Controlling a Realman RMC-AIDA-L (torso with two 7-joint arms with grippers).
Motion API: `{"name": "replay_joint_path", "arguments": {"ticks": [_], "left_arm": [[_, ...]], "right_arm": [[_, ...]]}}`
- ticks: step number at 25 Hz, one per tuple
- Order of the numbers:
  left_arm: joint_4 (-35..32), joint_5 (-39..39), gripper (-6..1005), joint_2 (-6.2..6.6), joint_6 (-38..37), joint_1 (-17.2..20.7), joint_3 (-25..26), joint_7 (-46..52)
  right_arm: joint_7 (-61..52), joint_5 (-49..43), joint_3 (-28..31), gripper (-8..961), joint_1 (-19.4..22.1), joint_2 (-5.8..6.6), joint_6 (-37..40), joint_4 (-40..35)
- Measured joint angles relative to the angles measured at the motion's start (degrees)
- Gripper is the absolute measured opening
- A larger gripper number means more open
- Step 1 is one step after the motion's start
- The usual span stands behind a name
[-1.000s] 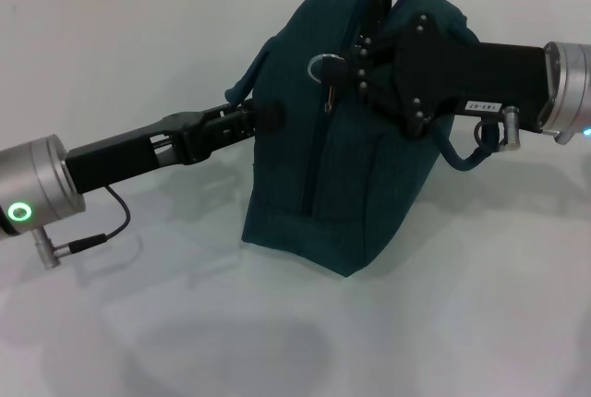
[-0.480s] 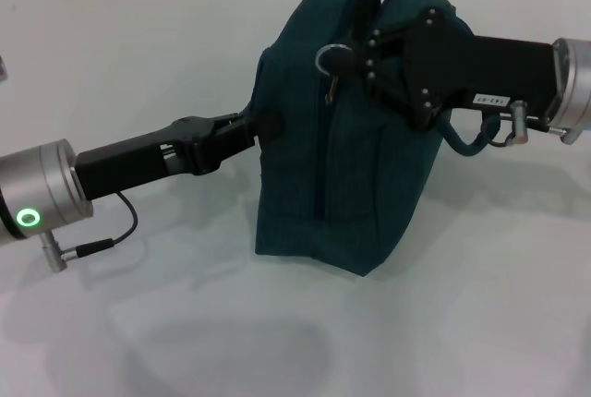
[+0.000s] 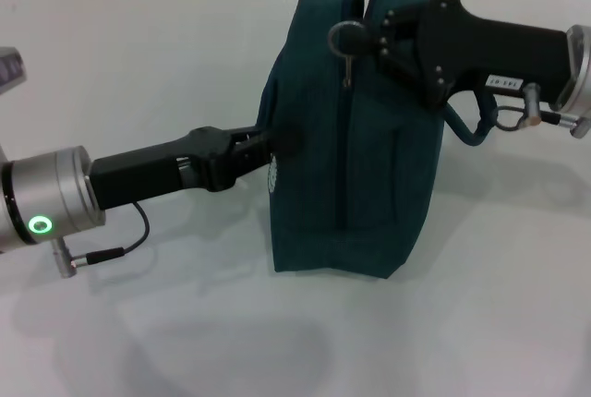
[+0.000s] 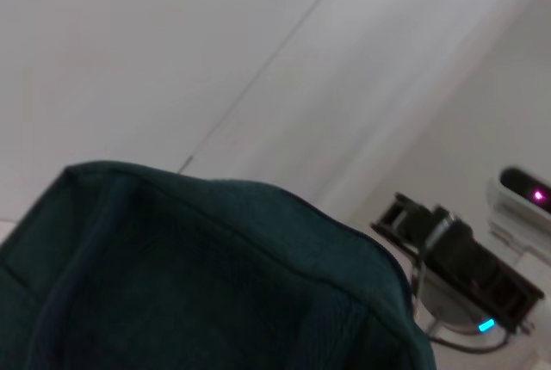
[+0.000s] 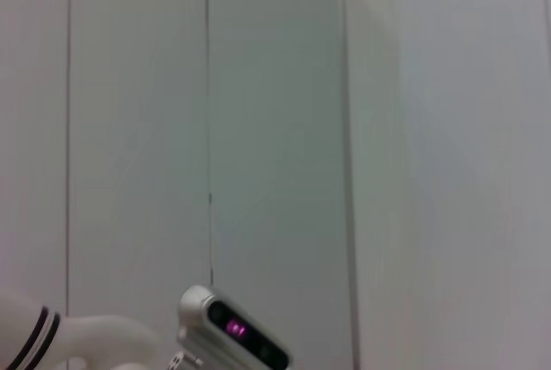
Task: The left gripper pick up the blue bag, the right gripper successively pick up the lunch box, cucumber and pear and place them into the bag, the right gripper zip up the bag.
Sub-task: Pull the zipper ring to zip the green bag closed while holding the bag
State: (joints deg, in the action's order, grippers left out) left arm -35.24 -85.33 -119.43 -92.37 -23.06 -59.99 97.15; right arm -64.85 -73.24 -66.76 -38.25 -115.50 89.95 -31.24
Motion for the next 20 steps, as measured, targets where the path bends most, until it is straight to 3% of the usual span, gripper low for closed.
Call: {"name": "replay_joint_path", "arguments": {"ticks": [10,20], "left_arm": [[0.0,-0.23,54,0.08,-0.8,0.21,-1.31,-1.2],[0.14,-0.59,50,0.08,-3.63,1.5,-1.36,-1.94]], "right_arm": [[-11.9,0.04,2.91,17,0.02,0.25,-2.31,-0.39],[-19.04,0.0,3.28,18,0.09,0.59,-12.69,0.57]]}}
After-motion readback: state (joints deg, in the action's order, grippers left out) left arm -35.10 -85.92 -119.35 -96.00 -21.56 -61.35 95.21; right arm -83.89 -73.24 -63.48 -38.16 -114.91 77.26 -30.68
